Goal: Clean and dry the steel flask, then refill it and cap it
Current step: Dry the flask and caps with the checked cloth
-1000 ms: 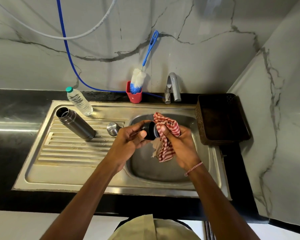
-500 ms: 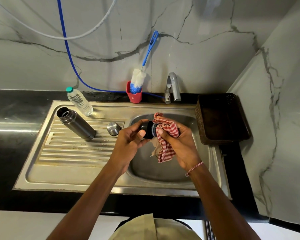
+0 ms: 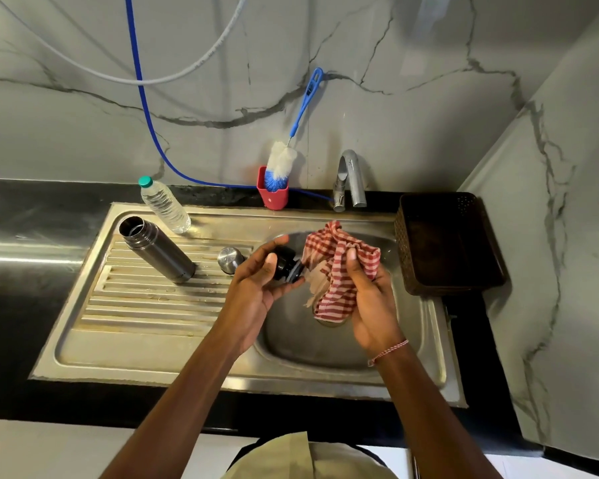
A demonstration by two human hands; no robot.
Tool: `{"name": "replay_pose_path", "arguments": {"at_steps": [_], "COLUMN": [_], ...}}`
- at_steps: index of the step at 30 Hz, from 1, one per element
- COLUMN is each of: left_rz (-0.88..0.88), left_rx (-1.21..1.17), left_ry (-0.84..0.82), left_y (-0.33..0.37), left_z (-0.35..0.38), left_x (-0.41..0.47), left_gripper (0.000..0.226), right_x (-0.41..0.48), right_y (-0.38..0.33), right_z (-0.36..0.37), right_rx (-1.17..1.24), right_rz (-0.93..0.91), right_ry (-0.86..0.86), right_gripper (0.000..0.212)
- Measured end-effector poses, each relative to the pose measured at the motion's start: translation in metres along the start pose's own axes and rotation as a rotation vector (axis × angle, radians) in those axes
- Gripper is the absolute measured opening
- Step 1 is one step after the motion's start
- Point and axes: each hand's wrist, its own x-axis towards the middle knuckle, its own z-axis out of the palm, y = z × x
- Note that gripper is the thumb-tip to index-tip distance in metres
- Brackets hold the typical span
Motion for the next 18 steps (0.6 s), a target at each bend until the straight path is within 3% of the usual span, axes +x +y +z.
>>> {"name": "replay_pose_path", "arguments": {"at_steps": [4,8,11,14,18], "left_rz": [-0.018,-0.027,0.028,0.059,0.123], "left_rx": [0.056,0.103,0.131,0.130,0.212], "left_ry": [0.076,0.118,0.015,-0.060,0.103], "left_y": [-0.002,-0.006,-0.008,-0.008,-0.006], "left_z": [-0.002,0.001,0.005,0.003,0.000], "left_x": [0.000,-0.001,-0.004,-0.007,-0.007], "left_gripper": [0.043,0.075,0.047,0.047,0.048], "right_x": [0.000,-0.003,-0.006,-0.004,0.002], "right_y": [-0.002,0.000,0.004,0.010,0.014], "right_z": [-0.002,0.005,0.014,0.015,0.015], "right_rx": [-0.092,-0.209,-0.327,-0.433,-0.602], "right_rz": [-0.016,-0.097,-0.188,-0.300,-0.478], "right_ry": [0.000,-0.055,-0.129,-0.215,-0.302], "right_gripper": [0.029,0.021,0.023,0.028,0.034]}}
